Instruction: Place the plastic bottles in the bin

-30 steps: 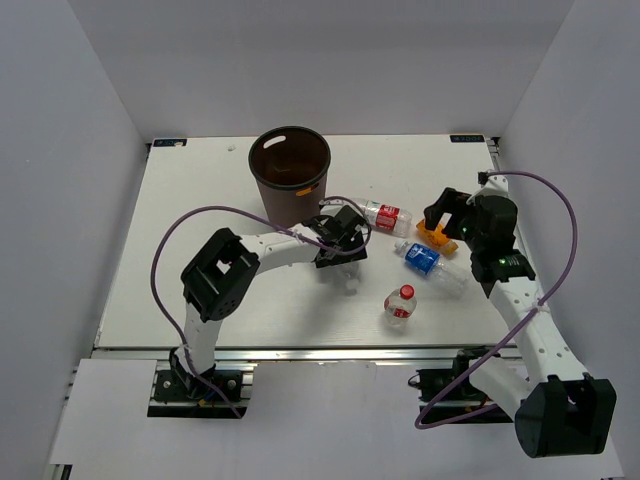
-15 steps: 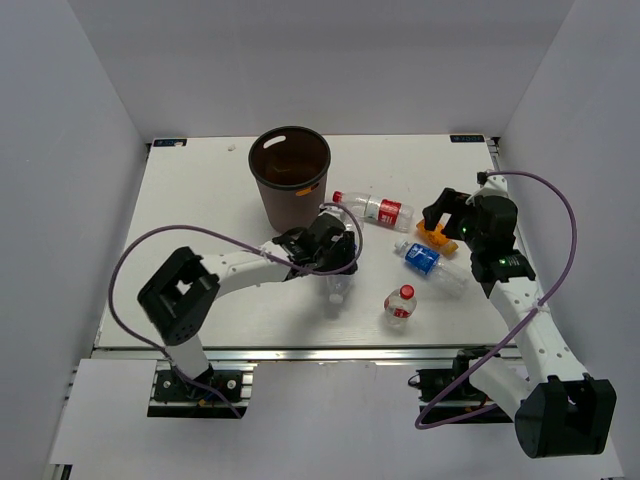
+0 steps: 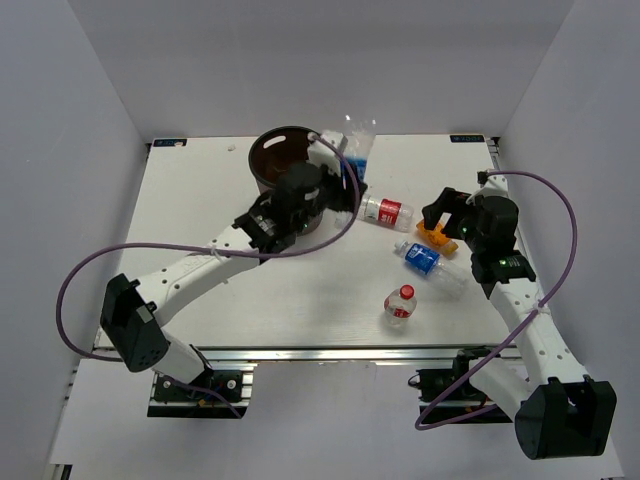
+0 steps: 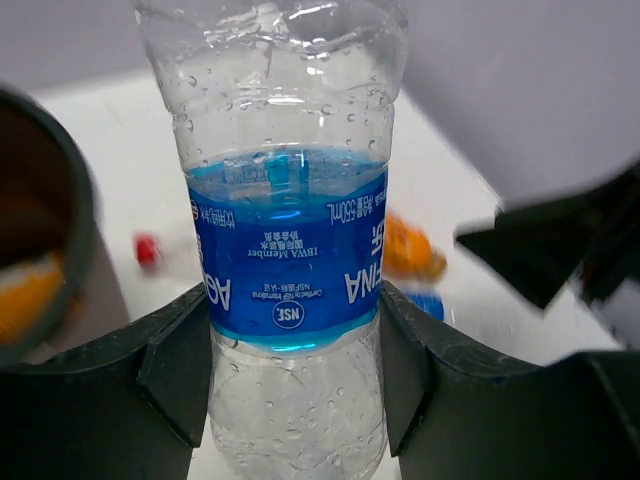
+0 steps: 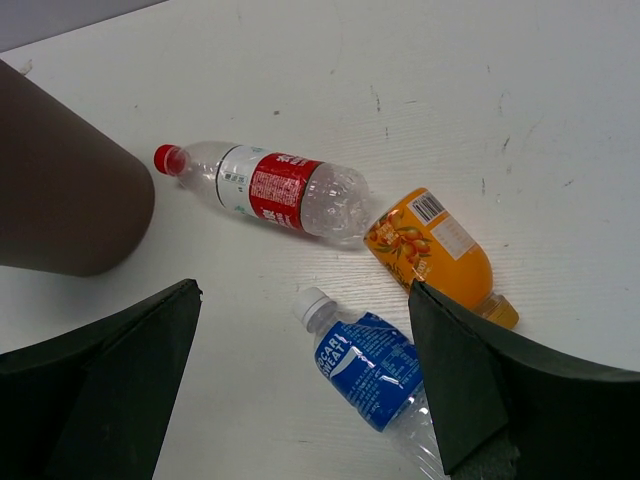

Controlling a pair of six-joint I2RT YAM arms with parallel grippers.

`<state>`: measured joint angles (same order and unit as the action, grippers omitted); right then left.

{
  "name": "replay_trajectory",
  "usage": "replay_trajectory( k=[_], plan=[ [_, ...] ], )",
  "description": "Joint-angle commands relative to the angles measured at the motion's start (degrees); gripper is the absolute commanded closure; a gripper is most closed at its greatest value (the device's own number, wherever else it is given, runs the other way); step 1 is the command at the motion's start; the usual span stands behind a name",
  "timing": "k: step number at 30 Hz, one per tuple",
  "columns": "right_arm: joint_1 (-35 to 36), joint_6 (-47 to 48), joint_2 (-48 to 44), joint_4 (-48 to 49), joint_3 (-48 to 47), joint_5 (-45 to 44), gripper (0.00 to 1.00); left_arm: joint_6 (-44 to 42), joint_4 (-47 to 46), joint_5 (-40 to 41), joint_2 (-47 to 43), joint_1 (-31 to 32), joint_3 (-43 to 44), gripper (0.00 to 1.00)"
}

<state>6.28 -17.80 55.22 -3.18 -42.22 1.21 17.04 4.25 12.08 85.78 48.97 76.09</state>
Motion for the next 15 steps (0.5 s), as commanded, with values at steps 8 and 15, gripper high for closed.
replay_trajectory(
  k=[8,15],
  plan=[
    [-0.13,1.72,1.03,4.04,-0.32,1.25,0.11,-13.68,-20.22,-1.78,-0.08,-17.68,3.64,0.46],
    [-0.04,4.35,1.99,8.1,1.35,5.46,0.11,-12.82,-39.72,-11.99,3.25,-25.58,-4.46,0.32]
  ],
)
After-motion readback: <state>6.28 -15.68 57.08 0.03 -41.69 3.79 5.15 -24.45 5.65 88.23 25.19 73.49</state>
